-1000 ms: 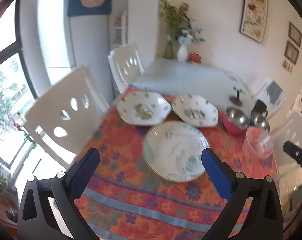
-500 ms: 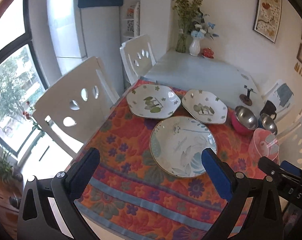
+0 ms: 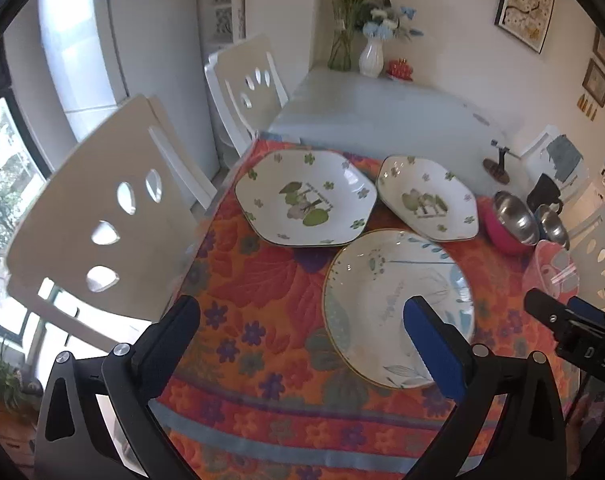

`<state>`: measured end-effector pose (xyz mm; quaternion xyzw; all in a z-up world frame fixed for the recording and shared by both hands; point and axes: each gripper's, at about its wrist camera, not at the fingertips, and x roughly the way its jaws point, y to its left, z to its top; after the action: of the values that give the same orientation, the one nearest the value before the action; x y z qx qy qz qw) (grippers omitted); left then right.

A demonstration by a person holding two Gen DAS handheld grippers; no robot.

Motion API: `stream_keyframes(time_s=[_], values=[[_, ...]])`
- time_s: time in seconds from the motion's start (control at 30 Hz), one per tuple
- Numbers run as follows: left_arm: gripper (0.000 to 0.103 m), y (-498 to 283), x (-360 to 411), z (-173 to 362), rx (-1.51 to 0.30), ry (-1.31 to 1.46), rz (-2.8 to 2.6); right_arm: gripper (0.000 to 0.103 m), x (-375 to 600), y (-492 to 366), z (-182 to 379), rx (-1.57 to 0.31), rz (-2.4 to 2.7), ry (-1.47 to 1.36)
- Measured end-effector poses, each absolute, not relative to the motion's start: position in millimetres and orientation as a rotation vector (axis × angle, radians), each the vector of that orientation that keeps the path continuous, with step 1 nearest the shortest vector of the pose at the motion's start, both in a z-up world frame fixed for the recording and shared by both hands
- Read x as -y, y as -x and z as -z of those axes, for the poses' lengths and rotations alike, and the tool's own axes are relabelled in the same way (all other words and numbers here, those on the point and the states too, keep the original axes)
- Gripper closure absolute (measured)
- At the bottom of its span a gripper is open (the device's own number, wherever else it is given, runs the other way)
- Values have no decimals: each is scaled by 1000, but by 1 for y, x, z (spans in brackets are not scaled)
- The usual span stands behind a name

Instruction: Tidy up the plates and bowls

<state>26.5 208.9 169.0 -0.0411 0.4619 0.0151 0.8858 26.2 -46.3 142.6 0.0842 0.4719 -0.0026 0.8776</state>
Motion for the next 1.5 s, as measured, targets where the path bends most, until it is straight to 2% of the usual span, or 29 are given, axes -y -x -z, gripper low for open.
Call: stream_keyframes(time_s=[0.2, 0.93, 1.3, 1.4, 1.5], values=[[2, -44, -217, -163, -975, 99, -6, 2, 33, -39, -141, -993, 50, -131], [2, -46, -205, -199, -947, 74, -113, 2, 36, -48, -151, -1008, 40, -114], [2, -51, -202, -170, -998, 75, -88, 2, 33, -55, -133, -1034, 8, -119], [2, -60, -202, -149, -1032, 79, -53, 6, 36, -63, -118, -1038, -4, -129], [4, -72, -197, -119, -1069, 58, -23, 20, 39, -72, -97, -1063, -24, -149]])
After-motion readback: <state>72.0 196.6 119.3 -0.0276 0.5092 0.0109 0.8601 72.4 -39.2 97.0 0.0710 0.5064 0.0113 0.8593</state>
